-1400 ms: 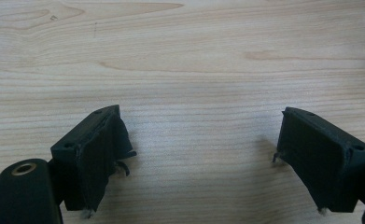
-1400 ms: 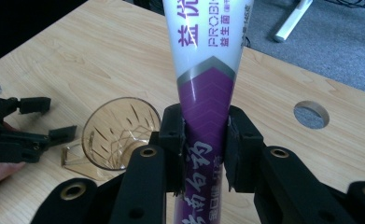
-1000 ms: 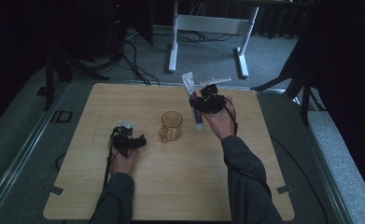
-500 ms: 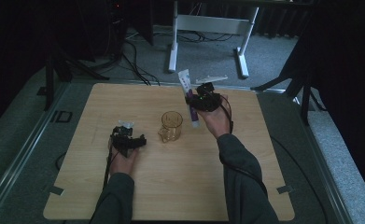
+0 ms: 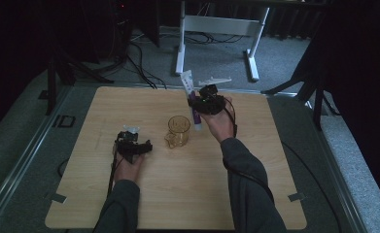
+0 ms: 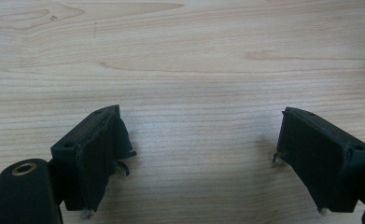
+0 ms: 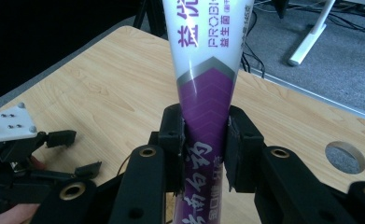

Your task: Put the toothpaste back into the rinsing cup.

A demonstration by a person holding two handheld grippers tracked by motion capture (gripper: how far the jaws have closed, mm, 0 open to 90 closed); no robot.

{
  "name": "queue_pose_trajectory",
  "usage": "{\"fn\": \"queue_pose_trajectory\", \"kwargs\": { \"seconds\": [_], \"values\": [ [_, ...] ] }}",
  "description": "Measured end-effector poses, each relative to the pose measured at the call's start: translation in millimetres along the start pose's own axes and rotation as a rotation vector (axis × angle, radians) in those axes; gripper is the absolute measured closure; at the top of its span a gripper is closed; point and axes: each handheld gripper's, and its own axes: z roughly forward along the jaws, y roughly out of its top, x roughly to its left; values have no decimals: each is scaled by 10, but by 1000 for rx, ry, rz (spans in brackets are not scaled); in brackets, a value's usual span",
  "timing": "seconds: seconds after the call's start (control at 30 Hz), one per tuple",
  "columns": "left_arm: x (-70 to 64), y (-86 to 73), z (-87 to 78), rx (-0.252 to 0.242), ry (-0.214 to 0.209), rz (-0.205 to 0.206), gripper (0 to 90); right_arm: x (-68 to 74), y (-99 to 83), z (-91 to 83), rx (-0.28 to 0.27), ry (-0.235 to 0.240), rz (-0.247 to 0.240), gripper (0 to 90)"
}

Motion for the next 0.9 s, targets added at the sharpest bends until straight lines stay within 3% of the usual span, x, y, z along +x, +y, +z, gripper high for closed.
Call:
{"fn": "queue_pose_trajectory", "kwargs": {
  "seconds": [0.73, 0.9],
  "values": [
    [1, 1, 2, -1, -2, 2, 143, 131, 59, 135, -19, -5, 20, 713],
    [1, 1, 2, -1, -1, 2, 142, 169, 88, 161, -18, -10, 4, 712]
  ]
}}
